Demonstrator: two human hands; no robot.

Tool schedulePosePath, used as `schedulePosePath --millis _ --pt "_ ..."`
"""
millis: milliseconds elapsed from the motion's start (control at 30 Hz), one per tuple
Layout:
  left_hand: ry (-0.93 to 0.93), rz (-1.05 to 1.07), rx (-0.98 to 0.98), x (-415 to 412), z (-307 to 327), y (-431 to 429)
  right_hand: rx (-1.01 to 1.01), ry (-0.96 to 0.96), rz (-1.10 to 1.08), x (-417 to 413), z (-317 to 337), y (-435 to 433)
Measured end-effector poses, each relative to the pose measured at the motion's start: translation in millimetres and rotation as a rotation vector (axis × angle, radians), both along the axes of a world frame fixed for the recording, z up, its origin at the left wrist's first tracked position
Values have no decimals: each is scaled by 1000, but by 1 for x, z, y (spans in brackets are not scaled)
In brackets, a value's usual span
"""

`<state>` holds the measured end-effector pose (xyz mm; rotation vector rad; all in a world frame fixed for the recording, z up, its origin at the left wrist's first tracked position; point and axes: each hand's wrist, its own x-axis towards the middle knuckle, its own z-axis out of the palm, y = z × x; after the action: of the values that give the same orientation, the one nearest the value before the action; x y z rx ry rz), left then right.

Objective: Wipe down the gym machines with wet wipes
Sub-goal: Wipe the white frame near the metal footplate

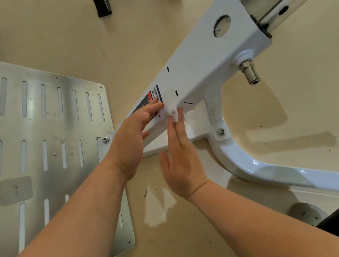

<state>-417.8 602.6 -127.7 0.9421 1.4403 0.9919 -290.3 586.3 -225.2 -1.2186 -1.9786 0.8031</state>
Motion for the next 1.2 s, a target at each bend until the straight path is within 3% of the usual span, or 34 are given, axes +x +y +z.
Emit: schedulePosePath --millis 167,233,367,533,767,1033,1200 --pt "-48 116 -13 -3 6 6 -20 188 -296 -7 22 -3" --pt "-40 146 0 -4 4 7 -156 284 -396 -11 32 2" --pt "-59 176 11 -4 2 9 -656 658 -641 -17 47 18" --pt "-15 172 1 -6 0 9 -772 942 -856 -3 63 43" --pt "71 156 -4 -1 3 12 -640 958 -829 -6 72 49" --pt "121 103 -4 1 -1 6 -899 942 -707 -15 40 36" --pt "75 163 -24 4 3 7 -728 985 -747 5 73 46"
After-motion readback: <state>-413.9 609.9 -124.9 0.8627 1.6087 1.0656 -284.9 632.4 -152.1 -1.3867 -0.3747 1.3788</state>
